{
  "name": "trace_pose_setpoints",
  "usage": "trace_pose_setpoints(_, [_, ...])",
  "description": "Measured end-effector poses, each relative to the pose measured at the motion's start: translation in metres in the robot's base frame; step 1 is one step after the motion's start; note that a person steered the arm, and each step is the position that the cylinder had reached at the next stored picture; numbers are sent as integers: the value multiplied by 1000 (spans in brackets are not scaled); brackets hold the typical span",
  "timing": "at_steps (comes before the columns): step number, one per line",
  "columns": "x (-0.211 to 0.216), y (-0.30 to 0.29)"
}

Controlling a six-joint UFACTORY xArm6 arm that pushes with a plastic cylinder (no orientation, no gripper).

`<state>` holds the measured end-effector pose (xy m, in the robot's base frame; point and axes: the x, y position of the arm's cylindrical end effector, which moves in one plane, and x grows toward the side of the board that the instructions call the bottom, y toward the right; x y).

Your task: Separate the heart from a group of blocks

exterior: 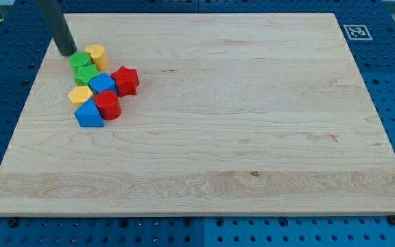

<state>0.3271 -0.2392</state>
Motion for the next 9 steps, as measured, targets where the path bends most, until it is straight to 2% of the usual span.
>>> trace_pose_setpoints(1, [2,5])
trace_pose_setpoints(2, [2,39])
trace_pose_setpoints(6, [20,211])
trace_pose_setpoints(9, [20,272])
